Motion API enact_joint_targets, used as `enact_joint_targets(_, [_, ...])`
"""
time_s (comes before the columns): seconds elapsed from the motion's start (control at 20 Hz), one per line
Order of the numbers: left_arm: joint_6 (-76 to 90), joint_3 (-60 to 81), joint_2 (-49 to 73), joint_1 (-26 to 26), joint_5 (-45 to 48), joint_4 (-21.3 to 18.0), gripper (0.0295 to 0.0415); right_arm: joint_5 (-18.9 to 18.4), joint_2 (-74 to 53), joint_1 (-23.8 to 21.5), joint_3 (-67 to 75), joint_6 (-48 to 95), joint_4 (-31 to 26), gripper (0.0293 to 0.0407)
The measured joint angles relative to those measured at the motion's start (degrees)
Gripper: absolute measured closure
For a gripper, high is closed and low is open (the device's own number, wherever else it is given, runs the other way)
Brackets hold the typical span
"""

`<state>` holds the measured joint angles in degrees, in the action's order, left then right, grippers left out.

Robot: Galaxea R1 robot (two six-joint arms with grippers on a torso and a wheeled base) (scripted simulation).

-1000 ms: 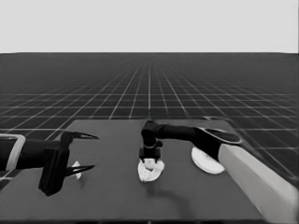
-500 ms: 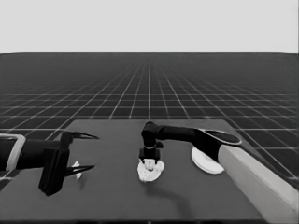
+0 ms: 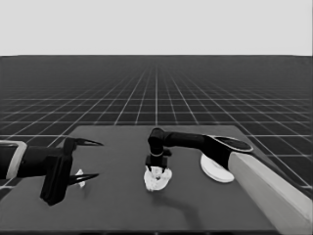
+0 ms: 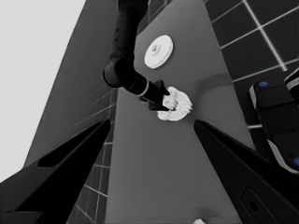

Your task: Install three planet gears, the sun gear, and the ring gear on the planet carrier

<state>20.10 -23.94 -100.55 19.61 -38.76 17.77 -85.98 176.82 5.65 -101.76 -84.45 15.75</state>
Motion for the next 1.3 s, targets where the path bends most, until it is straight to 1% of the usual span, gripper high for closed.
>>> enact_joint_targets(1.3, [0.0,0.0,0.0,0.0,0.0,0.0,0.0326,0.0,-0.1,0.5,-0.1,-15.6,0.0,0.0391])
